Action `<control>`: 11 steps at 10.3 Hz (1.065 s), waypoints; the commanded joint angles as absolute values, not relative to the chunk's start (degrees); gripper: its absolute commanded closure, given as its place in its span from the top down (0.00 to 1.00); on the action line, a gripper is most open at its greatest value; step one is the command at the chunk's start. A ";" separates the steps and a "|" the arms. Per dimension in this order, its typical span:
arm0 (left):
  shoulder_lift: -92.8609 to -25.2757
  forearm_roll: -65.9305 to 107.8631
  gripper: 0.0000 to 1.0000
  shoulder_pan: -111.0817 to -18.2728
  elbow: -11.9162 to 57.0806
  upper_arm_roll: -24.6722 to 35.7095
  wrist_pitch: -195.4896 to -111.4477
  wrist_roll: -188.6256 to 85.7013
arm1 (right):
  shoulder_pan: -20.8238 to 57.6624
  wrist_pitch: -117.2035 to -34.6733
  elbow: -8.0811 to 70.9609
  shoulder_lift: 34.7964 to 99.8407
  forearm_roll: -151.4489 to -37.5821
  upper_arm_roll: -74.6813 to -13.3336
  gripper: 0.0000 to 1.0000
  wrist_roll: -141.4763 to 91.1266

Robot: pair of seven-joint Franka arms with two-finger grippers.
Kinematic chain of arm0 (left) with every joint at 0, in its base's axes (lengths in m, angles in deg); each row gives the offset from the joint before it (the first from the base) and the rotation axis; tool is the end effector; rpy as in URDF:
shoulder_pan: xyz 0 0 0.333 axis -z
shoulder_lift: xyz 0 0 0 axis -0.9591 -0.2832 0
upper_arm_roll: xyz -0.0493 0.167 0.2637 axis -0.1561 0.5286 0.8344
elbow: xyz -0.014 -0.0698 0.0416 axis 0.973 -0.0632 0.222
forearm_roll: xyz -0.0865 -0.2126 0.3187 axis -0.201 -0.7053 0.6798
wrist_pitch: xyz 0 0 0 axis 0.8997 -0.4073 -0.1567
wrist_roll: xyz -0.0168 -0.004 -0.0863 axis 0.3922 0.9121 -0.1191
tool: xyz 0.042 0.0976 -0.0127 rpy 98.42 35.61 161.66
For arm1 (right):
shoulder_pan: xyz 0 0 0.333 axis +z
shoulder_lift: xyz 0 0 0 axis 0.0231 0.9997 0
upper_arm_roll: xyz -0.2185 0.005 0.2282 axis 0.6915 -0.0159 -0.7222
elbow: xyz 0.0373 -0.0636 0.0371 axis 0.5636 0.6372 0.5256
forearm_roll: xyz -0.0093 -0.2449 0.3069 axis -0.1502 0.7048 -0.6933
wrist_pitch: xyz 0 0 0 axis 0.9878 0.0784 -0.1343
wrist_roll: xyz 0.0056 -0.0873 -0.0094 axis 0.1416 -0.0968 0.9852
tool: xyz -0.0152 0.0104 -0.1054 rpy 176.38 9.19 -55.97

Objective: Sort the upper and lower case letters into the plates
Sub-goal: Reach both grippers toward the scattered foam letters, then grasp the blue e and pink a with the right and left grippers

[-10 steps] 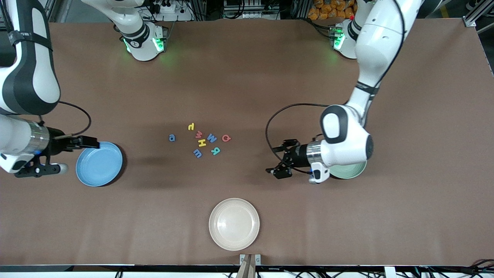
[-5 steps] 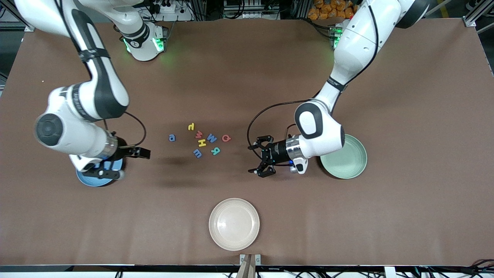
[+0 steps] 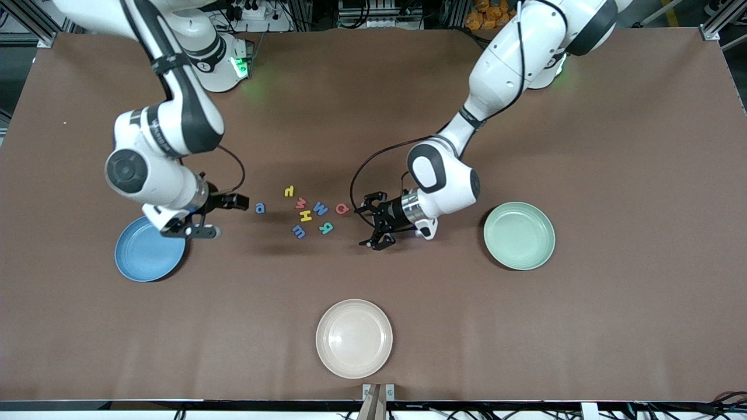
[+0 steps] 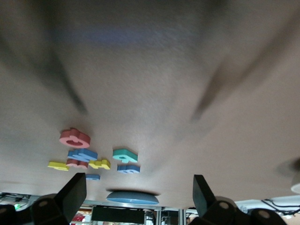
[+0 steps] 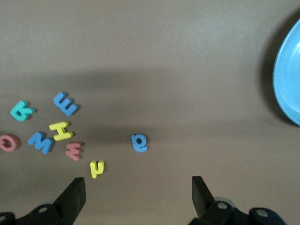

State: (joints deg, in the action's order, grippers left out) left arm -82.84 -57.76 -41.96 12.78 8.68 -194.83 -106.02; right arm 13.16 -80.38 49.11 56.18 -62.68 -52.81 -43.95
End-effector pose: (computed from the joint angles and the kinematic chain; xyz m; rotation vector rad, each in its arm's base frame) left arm 0.5264 -0.4586 0.1482 1.4676 1.8449 -0.7780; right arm 0.5486 0.1527 0.3281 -3.0854 0.0395 0.2694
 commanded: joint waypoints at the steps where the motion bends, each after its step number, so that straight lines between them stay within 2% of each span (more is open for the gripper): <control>1: -82.67 -60.48 1.00 -41.30 11.99 6.54 -200.12 -106.88 | 14.23 -87.73 59.74 51.24 -61.45 -52.62 1.00 -44.53; 6: -84.15 -56.45 1.00 -39.11 11.73 4.60 -205.84 -106.97 | 18.89 -94.86 61.53 55.27 -57.41 -52.62 1.00 -44.88; 8: -84.60 -56.17 1.00 -37.34 11.81 4.51 -208.48 -107.06 | 18.81 -101.00 62.76 57.29 -57.41 -52.62 1.00 -44.80; 11: -85.91 -56.26 1.00 -35.85 11.73 4.51 -213.04 -107.15 | 18.55 -104.80 62.76 59.84 -55.05 -52.53 1.00 -44.18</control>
State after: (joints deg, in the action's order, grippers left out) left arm -84.89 -57.28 -36.43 12.40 4.68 -210.26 -106.28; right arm 18.78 -102.92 62.21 59.20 -56.84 -52.56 -44.11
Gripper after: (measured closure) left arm 0.000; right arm 0.000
